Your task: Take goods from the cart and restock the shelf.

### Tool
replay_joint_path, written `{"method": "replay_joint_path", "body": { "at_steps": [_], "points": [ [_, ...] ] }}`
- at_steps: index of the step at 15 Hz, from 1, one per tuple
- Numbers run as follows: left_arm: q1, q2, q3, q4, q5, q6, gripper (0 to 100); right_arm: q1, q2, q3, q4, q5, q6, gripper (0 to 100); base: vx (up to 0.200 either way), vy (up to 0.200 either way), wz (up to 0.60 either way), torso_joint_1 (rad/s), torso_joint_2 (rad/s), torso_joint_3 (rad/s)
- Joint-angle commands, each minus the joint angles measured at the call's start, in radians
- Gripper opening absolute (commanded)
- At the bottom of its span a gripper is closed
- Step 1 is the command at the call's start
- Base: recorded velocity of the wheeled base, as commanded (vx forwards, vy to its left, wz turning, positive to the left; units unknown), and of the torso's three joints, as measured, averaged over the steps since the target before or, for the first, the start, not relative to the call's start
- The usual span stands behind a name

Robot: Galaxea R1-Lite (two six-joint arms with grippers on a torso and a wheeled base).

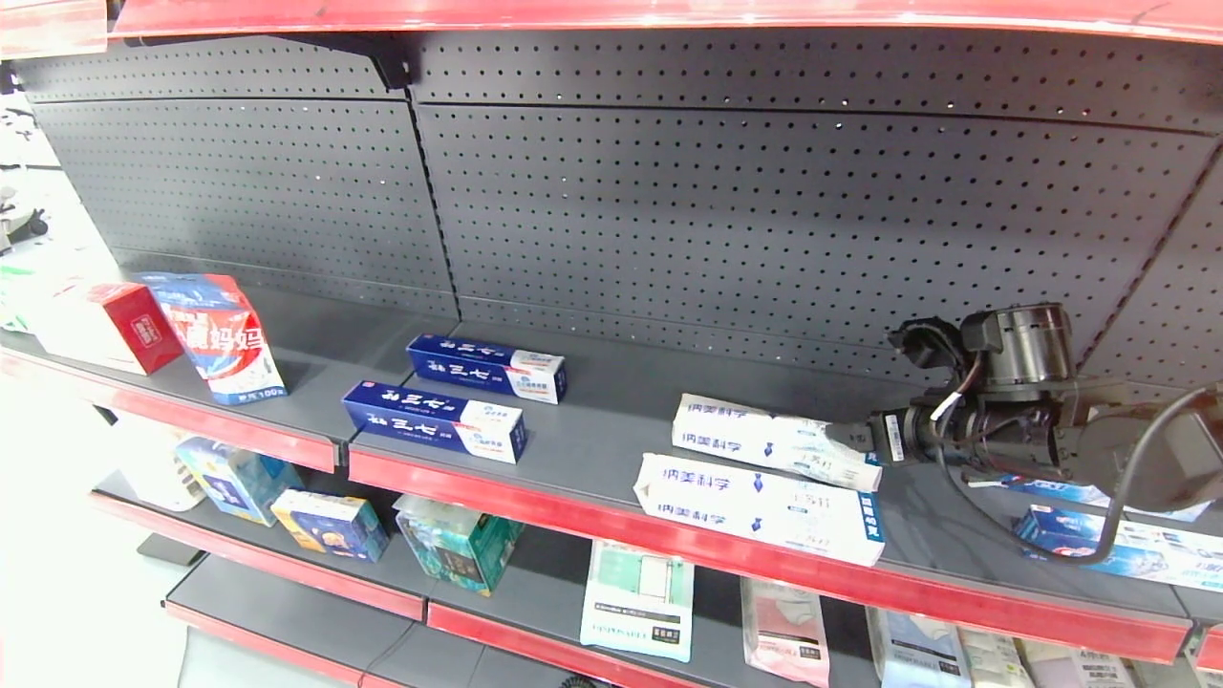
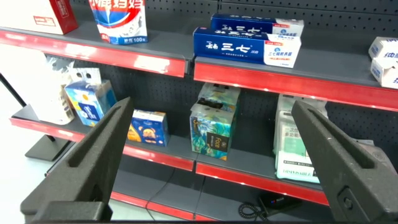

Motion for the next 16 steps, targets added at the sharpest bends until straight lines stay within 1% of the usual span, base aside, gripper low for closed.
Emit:
{"method": "replay_joint_path", "body": {
  "at_steps": [1, 6, 10, 16],
  "points": [
    [0.000, 0.000, 0.000, 0.000, 0.001, 0.000, 100, 0.002, 0.013, 0.002, 0.002, 0.000, -0.001, 100, 0.000, 0.000, 0.00, 0.000, 0.00, 0.000],
    [0.000, 0.000, 0.000, 0.000, 0.001, 0.000, 100, 0.007, 0.020, 0.008, 0.002, 0.000, 0.001, 100, 0.000, 0.000, 0.00, 0.000, 0.00, 0.000],
    [0.000, 0.000, 0.000, 0.000, 0.001, 0.000, 100, 0.027, 0.029, 0.046, -0.004, 0.000, 0.005, 100, 0.000, 0.000, 0.00, 0.000, 0.00, 0.000],
    [0.000, 0.000, 0.000, 0.000, 0.001, 0.000, 100, 0.041, 0.037, 0.045, -0.009, 0.000, 0.007, 100, 0.000, 0.000, 0.00, 0.000, 0.00, 0.000]
  ]
}}
